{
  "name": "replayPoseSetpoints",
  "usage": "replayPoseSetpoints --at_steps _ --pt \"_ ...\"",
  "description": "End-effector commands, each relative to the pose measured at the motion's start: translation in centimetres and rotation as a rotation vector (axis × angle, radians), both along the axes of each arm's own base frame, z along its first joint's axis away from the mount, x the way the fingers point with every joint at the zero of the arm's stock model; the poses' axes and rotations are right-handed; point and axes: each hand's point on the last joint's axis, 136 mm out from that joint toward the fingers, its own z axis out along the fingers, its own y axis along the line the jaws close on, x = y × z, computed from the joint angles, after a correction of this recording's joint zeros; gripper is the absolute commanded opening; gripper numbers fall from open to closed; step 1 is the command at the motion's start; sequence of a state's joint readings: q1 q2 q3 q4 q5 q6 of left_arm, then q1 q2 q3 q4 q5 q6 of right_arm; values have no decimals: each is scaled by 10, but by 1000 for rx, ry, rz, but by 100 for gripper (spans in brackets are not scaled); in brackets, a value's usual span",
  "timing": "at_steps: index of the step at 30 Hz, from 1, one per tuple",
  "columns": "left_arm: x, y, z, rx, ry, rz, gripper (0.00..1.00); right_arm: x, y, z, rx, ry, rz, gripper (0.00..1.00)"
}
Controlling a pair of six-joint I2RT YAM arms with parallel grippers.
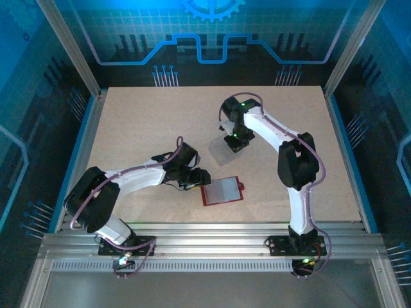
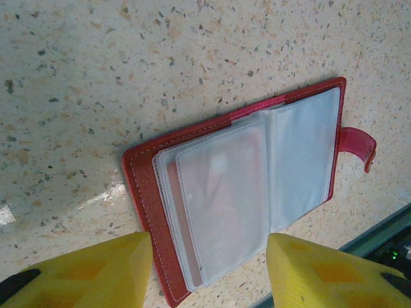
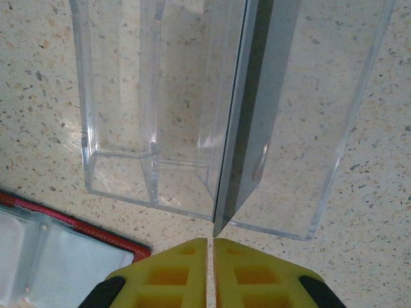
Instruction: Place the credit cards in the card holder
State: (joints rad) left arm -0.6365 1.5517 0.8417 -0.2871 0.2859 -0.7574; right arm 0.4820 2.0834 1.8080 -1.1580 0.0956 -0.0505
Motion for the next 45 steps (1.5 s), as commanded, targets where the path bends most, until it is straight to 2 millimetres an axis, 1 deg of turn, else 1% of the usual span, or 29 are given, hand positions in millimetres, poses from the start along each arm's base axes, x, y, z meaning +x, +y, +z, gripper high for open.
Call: replayPoseSetpoints --at_steps 1,7,9,12,17,20,27,36,45 --pt "-4 2 -1 -3 24 -8 52 4 2 -4 20 14 1 11" --pt "-3 2 0 0 22 -11 52 7 -1 -2 26 5 -13 6" --pt "-3 3 1 -1 22 -10 52 6 -1 -1 26 10 -15 9" --pt "-2 2 1 -2 21 -10 52 2 -4 3 20 1 -23 9" --pt "-1 1 1 -4 24 -10 52 -5 -4 16 22 -30 -18 18" --pt "0 1 1 -5 24 -10 52 -6 -3 19 23 -32 -12 20" --pt "-2 3 -1 1 28 -10 52 -9 8 12 50 -5 13 20" --pt "-3 3 -2 -1 29 -6 52 -3 12 5 46 9 22 21" --pt "-3 5 -2 0 29 -2 52 0 9 -5 23 23 18 20"
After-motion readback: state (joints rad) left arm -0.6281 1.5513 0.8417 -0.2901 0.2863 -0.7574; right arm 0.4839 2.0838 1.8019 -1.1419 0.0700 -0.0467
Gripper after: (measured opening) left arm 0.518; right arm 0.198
